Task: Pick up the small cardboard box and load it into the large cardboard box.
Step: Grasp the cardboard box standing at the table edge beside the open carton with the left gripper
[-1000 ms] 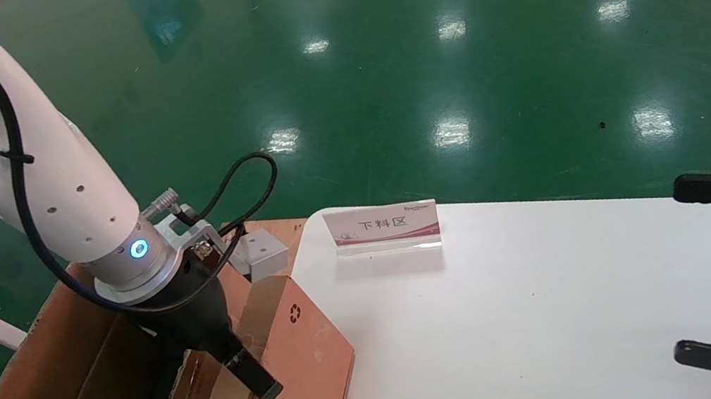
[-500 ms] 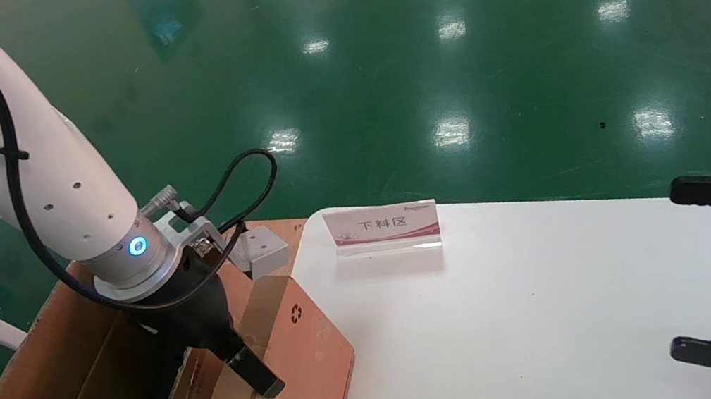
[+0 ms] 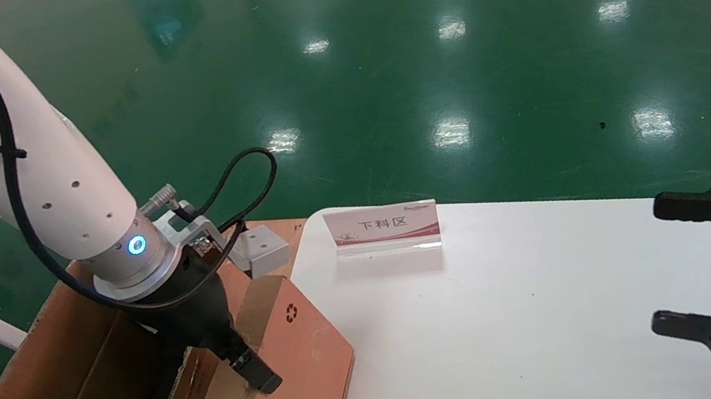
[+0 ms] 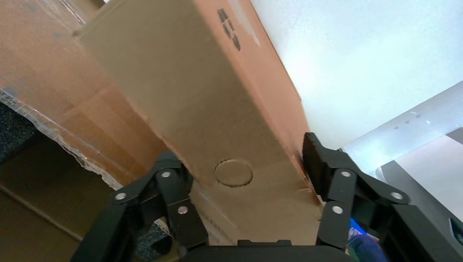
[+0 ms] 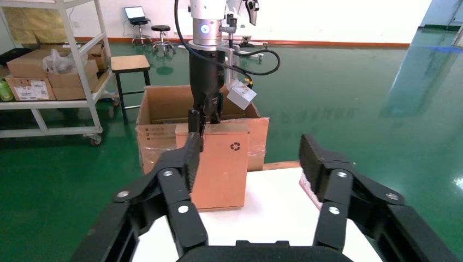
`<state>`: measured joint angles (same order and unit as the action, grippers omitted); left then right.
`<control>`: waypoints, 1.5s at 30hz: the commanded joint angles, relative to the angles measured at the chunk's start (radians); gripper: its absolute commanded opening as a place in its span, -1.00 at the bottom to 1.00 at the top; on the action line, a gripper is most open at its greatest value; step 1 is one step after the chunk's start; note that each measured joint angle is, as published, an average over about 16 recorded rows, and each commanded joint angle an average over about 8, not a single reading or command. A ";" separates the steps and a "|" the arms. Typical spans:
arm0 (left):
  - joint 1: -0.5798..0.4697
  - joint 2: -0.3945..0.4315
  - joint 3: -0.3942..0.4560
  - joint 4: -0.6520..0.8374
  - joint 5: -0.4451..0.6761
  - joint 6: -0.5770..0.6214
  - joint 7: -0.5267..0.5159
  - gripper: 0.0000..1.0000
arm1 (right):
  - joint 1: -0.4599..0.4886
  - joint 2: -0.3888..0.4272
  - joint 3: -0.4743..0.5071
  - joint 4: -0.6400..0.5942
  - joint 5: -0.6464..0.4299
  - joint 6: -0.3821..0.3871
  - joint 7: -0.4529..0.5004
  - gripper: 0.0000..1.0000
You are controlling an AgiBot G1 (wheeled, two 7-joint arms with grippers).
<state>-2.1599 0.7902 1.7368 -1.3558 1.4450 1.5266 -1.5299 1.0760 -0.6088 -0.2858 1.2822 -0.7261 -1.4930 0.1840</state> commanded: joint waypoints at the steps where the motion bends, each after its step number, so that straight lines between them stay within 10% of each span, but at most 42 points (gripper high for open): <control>1: 0.000 0.000 0.000 0.000 0.000 0.000 0.000 -1.00 | 0.000 0.000 0.000 0.000 0.000 0.000 0.000 -1.00; 14: -0.043 -0.018 -0.014 0.021 0.002 0.003 0.022 -1.00 | 0.000 0.000 0.000 0.000 0.000 0.000 0.000 -1.00; 28: -0.405 -0.054 -0.042 0.046 0.009 0.057 0.064 -1.00 | 0.001 0.000 -0.001 -0.001 0.001 0.000 -0.001 -1.00; 45: -0.759 0.014 0.534 0.093 -0.151 0.080 0.075 -1.00 | 0.001 0.001 -0.002 -0.001 0.001 0.000 -0.001 -1.00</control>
<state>-2.9082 0.7957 2.2509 -1.2674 1.3094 1.6027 -1.4567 1.0770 -0.6082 -0.2882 1.2813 -0.7247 -1.4926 0.1826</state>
